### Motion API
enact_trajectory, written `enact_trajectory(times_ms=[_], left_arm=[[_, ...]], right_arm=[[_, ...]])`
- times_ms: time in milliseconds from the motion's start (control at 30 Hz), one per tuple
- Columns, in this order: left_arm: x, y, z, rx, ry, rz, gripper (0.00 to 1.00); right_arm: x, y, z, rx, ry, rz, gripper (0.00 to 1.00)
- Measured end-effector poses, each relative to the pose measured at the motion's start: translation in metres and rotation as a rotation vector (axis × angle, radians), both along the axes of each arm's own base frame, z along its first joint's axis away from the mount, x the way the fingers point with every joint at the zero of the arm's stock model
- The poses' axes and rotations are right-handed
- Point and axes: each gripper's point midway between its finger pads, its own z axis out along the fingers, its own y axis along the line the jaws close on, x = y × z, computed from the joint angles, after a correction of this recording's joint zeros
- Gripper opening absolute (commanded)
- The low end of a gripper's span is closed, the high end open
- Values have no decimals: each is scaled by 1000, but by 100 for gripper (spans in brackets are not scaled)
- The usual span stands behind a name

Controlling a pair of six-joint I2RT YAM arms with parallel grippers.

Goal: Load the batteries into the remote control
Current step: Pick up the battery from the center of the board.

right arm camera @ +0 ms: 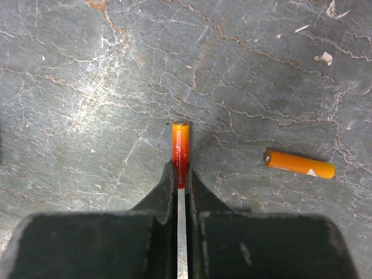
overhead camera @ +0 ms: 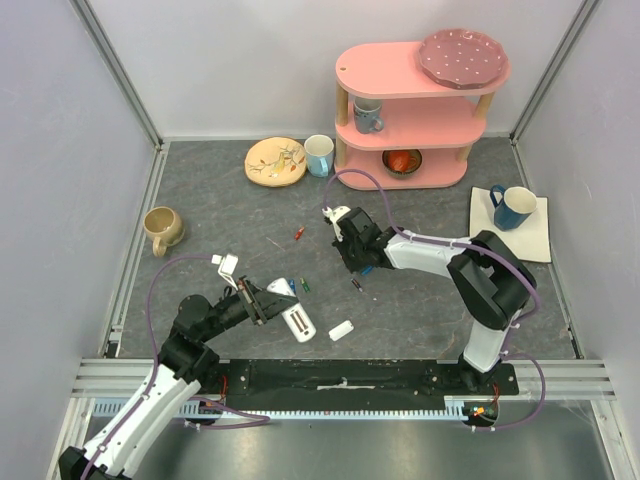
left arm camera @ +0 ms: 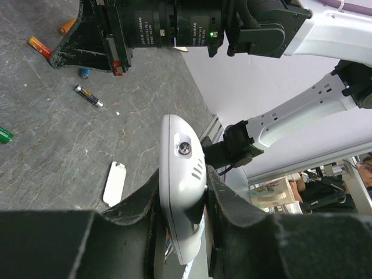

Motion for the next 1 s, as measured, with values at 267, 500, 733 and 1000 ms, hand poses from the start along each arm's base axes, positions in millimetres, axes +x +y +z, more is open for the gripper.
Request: enact_trajectory(times_ms=[267,500,733,1000], left_arm=[[19,-3,1,-23,37,57,2],[40,-11,-14,-6,103,81,2],[58,-18,-4,-60,64,101,2],[72,-27,6,-128,22,92,2]], right_arm=[[-16,-14,8,-61,90,-27,0],[-32,-20,64,18,68,-42,0],[-56,-28,120,147,18,-25,0],[-106,-25,157,210,35,69,0]])
